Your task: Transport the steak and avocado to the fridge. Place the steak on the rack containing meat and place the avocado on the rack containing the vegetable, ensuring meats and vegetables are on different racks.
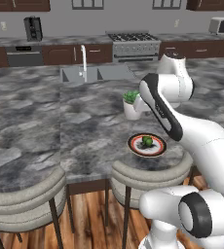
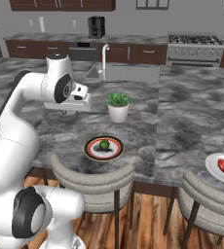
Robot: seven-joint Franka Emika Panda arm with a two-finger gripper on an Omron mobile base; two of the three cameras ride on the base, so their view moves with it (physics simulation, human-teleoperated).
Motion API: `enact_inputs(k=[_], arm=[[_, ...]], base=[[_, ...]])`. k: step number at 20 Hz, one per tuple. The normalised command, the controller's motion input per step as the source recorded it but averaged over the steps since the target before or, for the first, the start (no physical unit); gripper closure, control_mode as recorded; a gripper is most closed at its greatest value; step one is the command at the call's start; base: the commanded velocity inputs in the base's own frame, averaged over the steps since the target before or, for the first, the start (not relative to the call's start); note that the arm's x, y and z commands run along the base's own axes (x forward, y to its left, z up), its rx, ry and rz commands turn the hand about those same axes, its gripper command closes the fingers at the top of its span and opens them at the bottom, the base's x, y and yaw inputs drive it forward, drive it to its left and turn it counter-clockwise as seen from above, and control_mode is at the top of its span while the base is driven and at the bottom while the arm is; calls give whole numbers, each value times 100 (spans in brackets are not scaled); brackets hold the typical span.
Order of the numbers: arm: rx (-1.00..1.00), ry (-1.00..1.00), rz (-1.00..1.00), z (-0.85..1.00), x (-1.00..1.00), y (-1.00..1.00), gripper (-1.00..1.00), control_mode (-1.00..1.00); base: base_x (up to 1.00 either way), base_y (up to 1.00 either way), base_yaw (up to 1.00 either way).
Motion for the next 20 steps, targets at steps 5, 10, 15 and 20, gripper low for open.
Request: enact_inputs(k=[5, 10, 15, 20], arm=[[0, -1, 0, -1, -63, 0, -100, -100], [-1, 4, 0, -20, -83, 0, -100, -100], [0, 11, 0, -29, -15, -11, -100, -100], [0, 10, 0, -29, 0, -40, -100, -100]], base=[[0, 0, 0], [0, 0, 0], [0, 0, 0], [0, 0, 0]])
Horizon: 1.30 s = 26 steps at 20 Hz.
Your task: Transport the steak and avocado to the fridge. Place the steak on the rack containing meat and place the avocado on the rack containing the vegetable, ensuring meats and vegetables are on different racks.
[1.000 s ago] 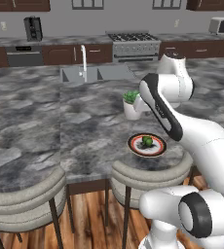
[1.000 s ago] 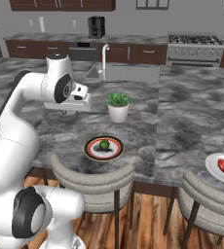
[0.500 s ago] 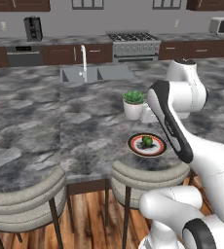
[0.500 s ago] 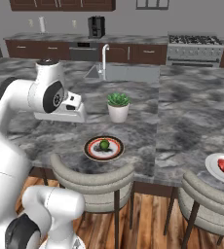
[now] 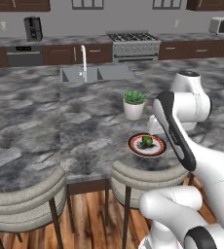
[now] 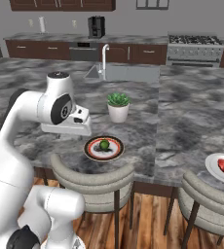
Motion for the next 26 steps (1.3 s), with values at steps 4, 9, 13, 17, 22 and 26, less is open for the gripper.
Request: enact_inputs(k=[4, 9, 13, 17, 22, 26], arm=[[0, 8, 0, -31, 0, -30, -100, -100], [0, 5, 0, -33, 1, -21, -100, -100], [0, 5, 0, -35, 11, -13, -100, -100], [0, 0, 0, -40, 26, -2, -100, -100], [0, 0, 2, -33, 37, -2, -100, -100], [0, 0, 0, -19, 45, -3, -100, -100]], base=[[0, 0, 0], [0, 0, 0], [0, 0, 0], [0, 0, 0], [0, 0, 0], [0, 0, 0]])
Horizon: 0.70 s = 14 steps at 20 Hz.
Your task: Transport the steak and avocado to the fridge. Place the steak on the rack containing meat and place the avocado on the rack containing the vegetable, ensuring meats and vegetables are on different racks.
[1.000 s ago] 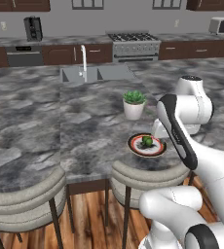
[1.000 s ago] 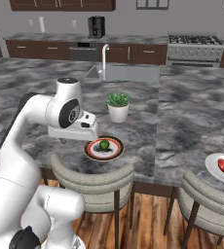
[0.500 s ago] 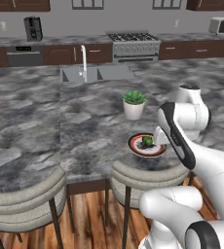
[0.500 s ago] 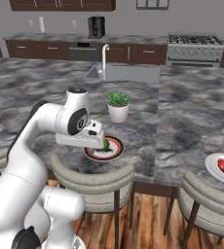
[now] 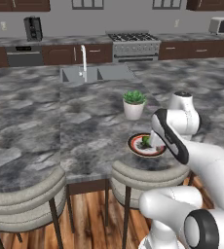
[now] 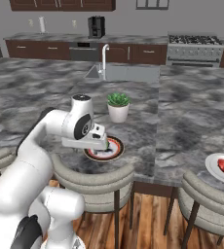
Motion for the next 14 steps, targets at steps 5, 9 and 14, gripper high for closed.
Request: enact_inputs(k=[5, 9, 14], arm=[[0, 0, 0, -6, 52, -12, -100, -100], [0, 0, 0, 0, 60, -1, -100, -100], [0, 0, 0, -3, 56, 0, -100, -100]], base=[[0, 0, 0], [0, 0, 0], [0, 0, 0]])
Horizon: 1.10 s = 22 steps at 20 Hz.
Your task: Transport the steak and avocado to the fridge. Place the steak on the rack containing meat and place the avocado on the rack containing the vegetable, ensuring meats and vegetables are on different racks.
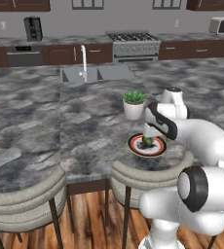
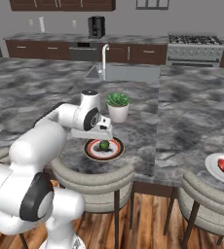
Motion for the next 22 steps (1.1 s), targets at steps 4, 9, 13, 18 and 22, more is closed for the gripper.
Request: enact_inputs(k=[4, 9, 13, 18, 22], arm=[[0, 0, 0, -13, 31, 0, -100, -100], [0, 0, 1, -27, 21, 0, -100, -100], [0, 0, 2, -31, 21, 0, -100, -100], [0, 0, 0, -27, 25, 0, -100, -100], [0, 0, 0, -27, 25, 0, -100, -100]], base=[[0, 0, 0], [0, 0, 0], [0, 0, 0], [0, 0, 0], [0, 0, 0]])
